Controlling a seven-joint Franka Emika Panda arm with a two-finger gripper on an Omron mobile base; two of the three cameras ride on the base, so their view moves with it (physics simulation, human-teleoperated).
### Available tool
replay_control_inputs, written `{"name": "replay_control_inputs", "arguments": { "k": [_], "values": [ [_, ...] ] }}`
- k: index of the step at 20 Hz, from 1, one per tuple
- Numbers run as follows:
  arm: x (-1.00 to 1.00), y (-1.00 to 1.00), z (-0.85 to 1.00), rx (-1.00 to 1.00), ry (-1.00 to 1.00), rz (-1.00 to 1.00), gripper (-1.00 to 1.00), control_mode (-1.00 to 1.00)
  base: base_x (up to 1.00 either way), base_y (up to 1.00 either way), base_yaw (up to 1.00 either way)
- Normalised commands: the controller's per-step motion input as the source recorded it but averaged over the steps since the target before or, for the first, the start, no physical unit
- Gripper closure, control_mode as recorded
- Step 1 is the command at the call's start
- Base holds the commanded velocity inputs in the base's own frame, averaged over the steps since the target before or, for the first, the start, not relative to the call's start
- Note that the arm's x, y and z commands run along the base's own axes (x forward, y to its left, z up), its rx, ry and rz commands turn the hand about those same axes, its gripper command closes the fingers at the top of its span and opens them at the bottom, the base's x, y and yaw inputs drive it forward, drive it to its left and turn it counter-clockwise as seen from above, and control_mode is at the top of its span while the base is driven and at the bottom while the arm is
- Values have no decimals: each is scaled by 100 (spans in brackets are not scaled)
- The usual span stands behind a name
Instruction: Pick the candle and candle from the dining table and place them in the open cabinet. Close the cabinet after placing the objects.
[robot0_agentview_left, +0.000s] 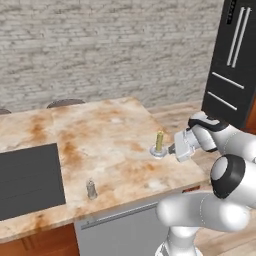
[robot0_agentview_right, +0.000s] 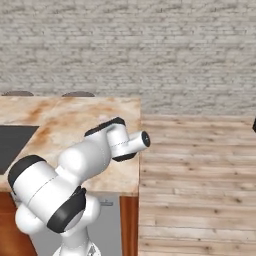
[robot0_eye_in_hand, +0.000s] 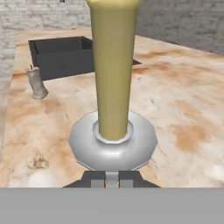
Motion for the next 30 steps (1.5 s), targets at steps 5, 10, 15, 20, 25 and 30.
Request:
{"name": "replay_control_inputs", "arguments": {
  "k": [5, 10, 15, 20, 25, 30],
  "values": [
    [0, 0, 0, 0, 0, 0, 100, 100, -10, -27, -29],
    [0, 0, 0, 0, 0, 0, 100, 100, -21, -42, -37],
    [0, 0, 0, 0, 0, 0, 100, 100, -14, -57, -42],
    [0, 0, 0, 0, 0, 0, 100, 100, -14, -59, -43],
    [0, 0, 0, 0, 0, 0, 100, 100, -9, -53, -45],
    [0, 0, 0, 0, 0, 0, 100, 100, -8, -48, -47]
  ]
}}
